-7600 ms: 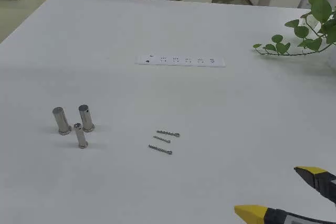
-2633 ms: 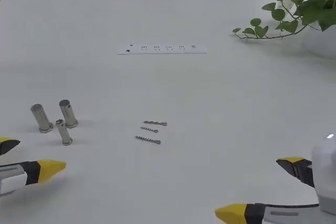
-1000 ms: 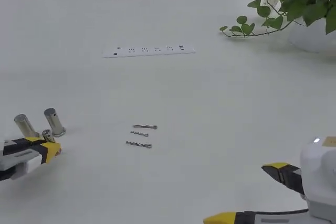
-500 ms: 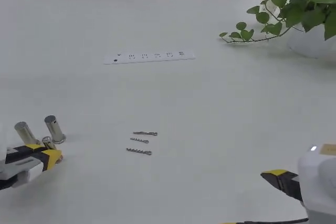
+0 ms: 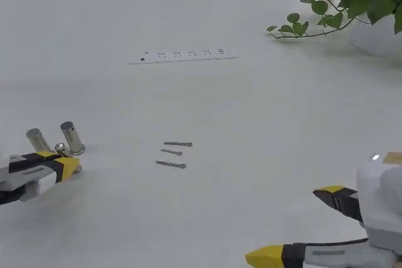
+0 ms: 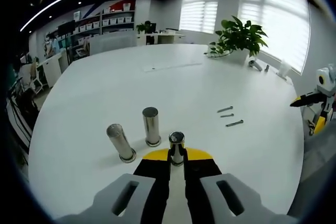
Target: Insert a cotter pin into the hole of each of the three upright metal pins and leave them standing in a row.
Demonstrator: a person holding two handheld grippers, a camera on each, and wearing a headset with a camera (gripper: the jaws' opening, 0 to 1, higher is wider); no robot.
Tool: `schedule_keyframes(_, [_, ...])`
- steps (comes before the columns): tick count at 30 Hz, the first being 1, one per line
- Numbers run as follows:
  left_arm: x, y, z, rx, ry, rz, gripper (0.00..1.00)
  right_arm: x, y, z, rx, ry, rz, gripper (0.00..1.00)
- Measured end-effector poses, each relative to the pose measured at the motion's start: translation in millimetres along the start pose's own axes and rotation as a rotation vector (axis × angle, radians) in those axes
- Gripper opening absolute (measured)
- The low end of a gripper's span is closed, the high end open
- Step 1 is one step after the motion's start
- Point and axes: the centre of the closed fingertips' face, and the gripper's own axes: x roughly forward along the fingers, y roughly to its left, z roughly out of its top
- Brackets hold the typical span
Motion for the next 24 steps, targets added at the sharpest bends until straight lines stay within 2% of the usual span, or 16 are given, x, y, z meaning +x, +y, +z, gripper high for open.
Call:
schedule_keyframes(3, [-3.9, -4.3, 2.3, -0.003, -0.015, -0.022, 0.07, 0.5, 1.8, -0.7, -0.006, 0.003, 0.004, 0.99])
schedule_keyframes(6, [-7.6, -7.6, 2.3, 0.025, -0.014, -0.027, 0.07, 0.5, 3.7, -1.6, -0.012, 0.007, 0.008, 0.99])
schedule_keyframes(9, [-11.1, -10.1, 2.3, 0.02, -0.016, -0.035, 0.07, 0.7, 5.4, -2.0, -0.013, 0.006, 0.012, 0.99])
schedule_keyframes(18, [-26.4, -21.0, -3.9, 0.064, 0.007, -0.019, 0.07, 3.4, 12.6, -6.9, -0.021, 0.015, 0.028, 0.98])
schedule_keyframes(21, [-31.5, -25.5, -8.0, 0.026, 0.023, -0.008, 0.07, 4.8, 15.3, -7.8, -0.025, 0.017, 0.039, 0.98])
schedule_keyframes(24, [-37.0, -31.4, -8.0, 0.021, 0.01, 0.008, 0.07, 6.1, 17.0, -7.2, -0.031, 0.016, 0.048, 0.98])
